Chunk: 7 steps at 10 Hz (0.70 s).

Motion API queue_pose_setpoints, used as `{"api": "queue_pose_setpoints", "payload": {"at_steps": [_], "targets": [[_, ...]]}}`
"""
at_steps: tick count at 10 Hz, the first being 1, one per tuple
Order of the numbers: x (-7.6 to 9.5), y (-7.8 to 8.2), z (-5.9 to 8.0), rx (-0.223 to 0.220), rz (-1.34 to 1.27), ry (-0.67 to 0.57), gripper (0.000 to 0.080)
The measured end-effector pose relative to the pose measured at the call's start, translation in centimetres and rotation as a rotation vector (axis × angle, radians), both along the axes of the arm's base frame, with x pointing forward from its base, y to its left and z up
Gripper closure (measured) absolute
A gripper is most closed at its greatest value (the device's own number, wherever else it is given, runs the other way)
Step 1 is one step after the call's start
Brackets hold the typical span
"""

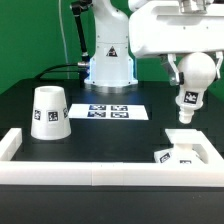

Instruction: Assemble lamp

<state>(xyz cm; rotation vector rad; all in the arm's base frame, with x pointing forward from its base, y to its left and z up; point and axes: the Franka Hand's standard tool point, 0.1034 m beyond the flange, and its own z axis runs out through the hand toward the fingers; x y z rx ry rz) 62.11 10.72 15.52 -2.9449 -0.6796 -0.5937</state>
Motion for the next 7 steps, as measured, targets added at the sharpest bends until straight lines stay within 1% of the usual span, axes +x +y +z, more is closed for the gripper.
{"api": "queue_pose_setpoints", "payload": {"at_steps": [2, 3, 5, 7], "targets": [[0.81, -0.07, -0.66, 0.003, -0.003, -0.002, 0.0223], [1.11, -0.32, -0.94, 0.001, -0.004, -0.025, 0.0223], [0.96, -0.15, -1.07, 0.002, -0.004, -0.020, 0.0223], [0.83, -0.34, -1.16, 0.000, -0.010, -0.054, 0.0223]]}}
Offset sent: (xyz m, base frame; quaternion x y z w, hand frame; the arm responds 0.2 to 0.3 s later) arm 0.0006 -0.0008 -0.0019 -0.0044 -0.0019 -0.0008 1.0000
